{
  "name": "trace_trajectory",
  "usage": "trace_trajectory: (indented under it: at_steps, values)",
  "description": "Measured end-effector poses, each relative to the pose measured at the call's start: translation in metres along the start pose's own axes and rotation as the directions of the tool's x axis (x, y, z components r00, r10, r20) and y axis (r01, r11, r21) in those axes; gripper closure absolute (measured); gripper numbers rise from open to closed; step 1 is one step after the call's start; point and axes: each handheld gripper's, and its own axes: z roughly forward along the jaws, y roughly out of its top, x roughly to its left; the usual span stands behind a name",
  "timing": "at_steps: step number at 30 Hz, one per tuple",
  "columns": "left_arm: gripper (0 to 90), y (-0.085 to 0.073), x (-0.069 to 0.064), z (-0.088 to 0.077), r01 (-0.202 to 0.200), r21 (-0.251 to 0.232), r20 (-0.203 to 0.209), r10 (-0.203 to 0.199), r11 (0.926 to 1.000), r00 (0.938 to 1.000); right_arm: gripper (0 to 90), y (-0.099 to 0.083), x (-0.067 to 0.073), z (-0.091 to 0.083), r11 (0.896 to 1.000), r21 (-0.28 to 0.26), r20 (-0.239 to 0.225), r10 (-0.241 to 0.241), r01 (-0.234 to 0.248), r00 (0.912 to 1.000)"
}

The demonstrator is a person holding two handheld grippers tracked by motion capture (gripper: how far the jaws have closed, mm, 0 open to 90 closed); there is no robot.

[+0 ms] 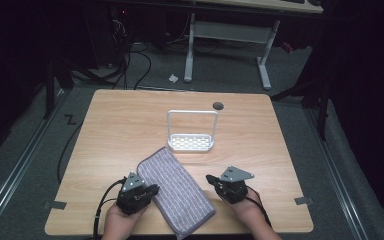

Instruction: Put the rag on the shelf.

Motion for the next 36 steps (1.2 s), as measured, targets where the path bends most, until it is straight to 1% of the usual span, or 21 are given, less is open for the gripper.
trace_trajectory:
  at_steps: [1,2,4,5,7,9,10,11,12,14,16,19,20,24,25,26,28,29,30,33,36]
  values:
    - [82.8,-0.001,0.001,0.000,-0.002,0.004,-0.003,0.002,1.0000,1.0000,90.0,0.006,0.001,0.004,1.000,0.000,-0.015,0.001,-0.001,0.9999]
    - [83.1,-0.001,0.001,0.001,0.004,0.011,0.001,-0.004,0.9999,1.0000,90.0,0.015,0.004,0.016,1.000,0.008,-0.043,0.003,-0.003,0.9991]
    - [83.1,-0.002,0.001,0.003,0.023,0.021,0.023,-0.023,0.9995,0.9995,90.0,0.017,0.005,0.020,1.000,0.011,-0.046,0.005,-0.005,0.9989]
    - [83.3,-0.003,0.000,0.008,0.014,0.042,0.019,-0.015,0.9990,0.9997,90.0,0.020,0.008,0.030,1.000,0.018,-0.059,0.014,-0.013,0.9982]
    - [83.4,-0.004,-0.001,0.010,0.004,0.051,0.015,-0.005,0.9987,0.9999,90.0,0.020,0.009,0.034,1.000,0.024,-0.062,0.017,-0.016,0.9979]
    - [83.4,-0.003,-0.001,0.013,-0.001,0.056,0.012,0.000,0.9984,0.9999,90.0,0.019,0.011,0.043,0.999,0.049,-0.071,0.022,-0.019,0.9972]
    - [83.5,-0.004,-0.005,0.015,0.046,0.039,0.021,-0.047,0.9982,0.9987,90.0,0.018,0.012,0.048,0.997,0.071,-0.075,0.018,-0.013,0.9970]
    - [83.5,-0.003,-0.002,0.014,-0.006,0.061,0.013,0.005,0.9981,0.9999,90.0,0.016,0.014,0.051,0.996,0.090,-0.081,0.016,-0.008,0.9966]
    - [83.4,-0.004,-0.002,0.014,-0.008,0.062,0.014,0.007,0.9981,0.9999,90.0,0.012,0.016,0.054,0.993,0.115,-0.089,0.003,0.007,0.9960]
    - [83.4,-0.004,-0.001,0.014,0.001,0.062,0.018,-0.002,0.9981,0.9998,90.0,0.011,0.018,0.055,0.992,0.124,-0.094,-0.005,0.016,0.9956]
    - [83.4,-0.004,-0.001,0.015,0.006,0.062,0.026,-0.008,0.9980,0.9996,90.0,0.007,0.023,0.052,0.991,0.130,-0.093,-0.017,0.029,0.9955]
    - [83.0,-0.004,-0.004,0.016,0.002,0.065,0.038,-0.004,0.9979,0.9993,90.0,-0.006,0.031,0.035,0.991,0.131,-0.097,-0.011,0.024,0.9952]
    - [83.0,-0.004,-0.005,0.017,0.002,0.065,0.043,-0.005,0.9979,0.9991,90.0,-0.006,0.031,0.035,0.991,0.131,-0.097,-0.011,0.024,0.9952]
    - [80.9,0.000,-0.014,0.025,-0.024,0.071,0.075,0.019,0.9971,0.9970,90.0,-0.023,0.042,0.010,0.992,0.128,-0.100,-0.004,0.017,0.9950]
    - [77.2,0.002,-0.015,0.026,-0.029,0.071,0.079,0.024,0.9971,0.9966,88.2,-0.027,0.044,0.001,0.992,0.123,-0.098,0.006,0.007,0.9951]
    - [77.2,0.004,-0.017,0.027,-0.037,0.066,0.076,0.032,0.9971,0.9966,88.2,-0.027,0.044,0.001,0.992,0.123,-0.098,0.006,0.007,0.9951]
    - [71.7,0.010,-0.018,0.026,-0.049,0.042,0.048,0.047,0.9979,0.9977,84.6,-0.024,0.040,-0.002,0.995,0.104,-0.083,0.010,-0.001,0.9965]
    - [70.3,0.012,-0.016,0.025,-0.033,0.023,0.046,0.032,0.9992,0.9984,84.1,-0.021,0.036,-0.001,0.995,0.096,-0.070,0.013,-0.007,0.9974]
    - [70.3,0.013,-0.014,0.025,-0.022,0.016,0.049,0.021,0.9996,0.9986,83.3,-0.011,0.025,0.008,0.996,0.083,-0.049,0.029,-0.025,0.9984]
    - [72.6,0.014,-0.009,0.031,-0.023,0.034,0.023,0.023,0.9991,0.9995,83.8,0.003,0.011,0.030,0.995,0.093,-0.021,0.037,-0.035,0.9991]
    - [73.2,0.015,-0.006,0.039,-0.024,0.066,0.009,0.023,0.9975,0.9997,84.1,0.009,0.007,0.043,0.994,0.107,-0.026,0.041,-0.038,0.9988]
